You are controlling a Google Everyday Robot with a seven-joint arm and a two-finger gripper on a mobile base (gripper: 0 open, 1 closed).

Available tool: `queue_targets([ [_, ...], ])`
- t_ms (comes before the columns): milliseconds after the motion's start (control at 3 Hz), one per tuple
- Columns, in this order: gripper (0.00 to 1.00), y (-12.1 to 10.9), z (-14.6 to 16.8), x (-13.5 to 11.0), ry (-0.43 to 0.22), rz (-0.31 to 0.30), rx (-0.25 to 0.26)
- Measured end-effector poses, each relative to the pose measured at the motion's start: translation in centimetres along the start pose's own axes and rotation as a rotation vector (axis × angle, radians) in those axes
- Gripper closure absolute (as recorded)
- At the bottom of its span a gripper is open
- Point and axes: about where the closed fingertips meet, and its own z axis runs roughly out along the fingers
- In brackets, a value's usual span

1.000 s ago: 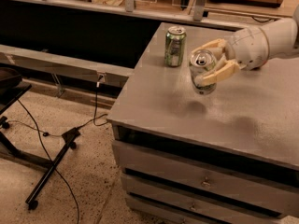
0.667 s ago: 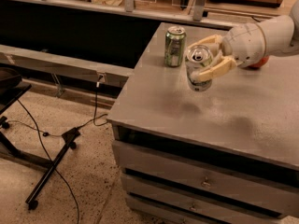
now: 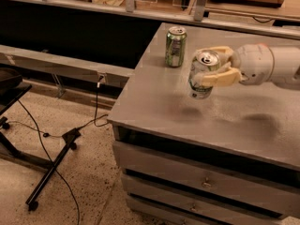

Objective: Place 7up can upright

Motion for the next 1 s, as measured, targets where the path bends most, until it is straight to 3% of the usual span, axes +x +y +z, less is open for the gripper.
queue_targets([
  [333, 1.0, 1.7, -0.9, 0.3, -0.088, 0.063, 0.129],
  [667, 1.0, 2.3, -1.1, 1.0, -0.089, 0.09, 0.154],
  [1000, 1.0, 1.6, 0.3, 0.7, -0.041, 0.029, 0.12],
])
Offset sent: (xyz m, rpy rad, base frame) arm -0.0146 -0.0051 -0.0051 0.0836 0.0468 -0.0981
